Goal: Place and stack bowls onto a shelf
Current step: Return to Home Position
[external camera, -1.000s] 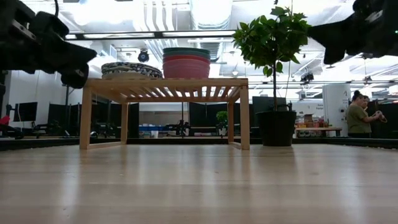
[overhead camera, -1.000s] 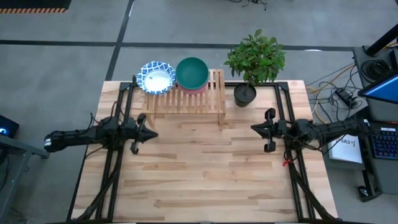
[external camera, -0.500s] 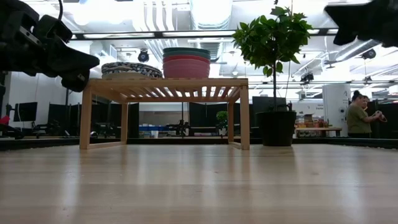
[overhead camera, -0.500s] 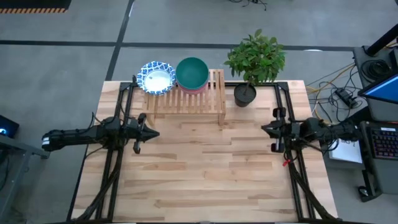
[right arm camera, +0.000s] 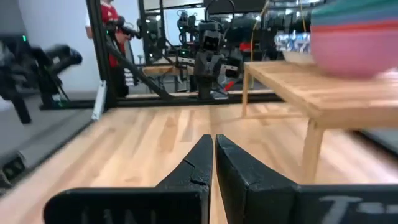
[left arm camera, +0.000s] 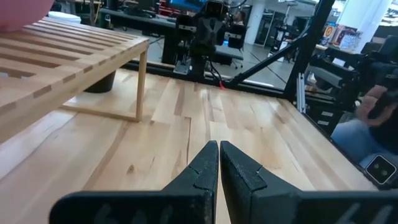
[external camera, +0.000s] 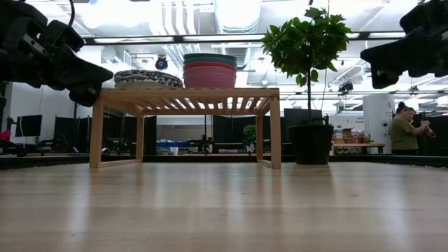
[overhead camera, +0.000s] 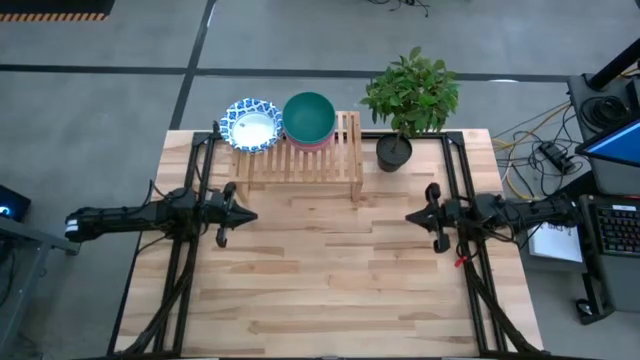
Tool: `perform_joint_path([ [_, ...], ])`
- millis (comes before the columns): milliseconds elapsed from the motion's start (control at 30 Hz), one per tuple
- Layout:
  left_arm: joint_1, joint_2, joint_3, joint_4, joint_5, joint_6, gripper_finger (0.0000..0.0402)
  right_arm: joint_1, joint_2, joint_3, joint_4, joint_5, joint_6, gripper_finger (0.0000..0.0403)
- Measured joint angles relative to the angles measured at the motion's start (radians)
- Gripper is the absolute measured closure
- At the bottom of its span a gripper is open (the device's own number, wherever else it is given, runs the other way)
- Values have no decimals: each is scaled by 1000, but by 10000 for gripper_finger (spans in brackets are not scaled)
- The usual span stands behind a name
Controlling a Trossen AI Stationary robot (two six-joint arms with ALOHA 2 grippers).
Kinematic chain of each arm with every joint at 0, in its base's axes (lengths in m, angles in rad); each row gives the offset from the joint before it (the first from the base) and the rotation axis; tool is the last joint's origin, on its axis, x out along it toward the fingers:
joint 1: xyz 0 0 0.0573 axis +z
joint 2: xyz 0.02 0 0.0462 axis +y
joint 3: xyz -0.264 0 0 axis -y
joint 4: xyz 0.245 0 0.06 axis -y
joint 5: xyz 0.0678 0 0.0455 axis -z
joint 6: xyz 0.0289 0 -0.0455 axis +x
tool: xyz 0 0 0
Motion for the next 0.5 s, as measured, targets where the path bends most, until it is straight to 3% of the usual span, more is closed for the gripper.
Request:
perform_joint_path([
  [133, 0, 6, 0, -1, 0, 0, 402, 0, 13, 2, -3, 0, 90, 394],
  [500, 0, 8, 0, 1, 0, 0, 402, 0, 14, 3, -8, 1, 68, 394],
])
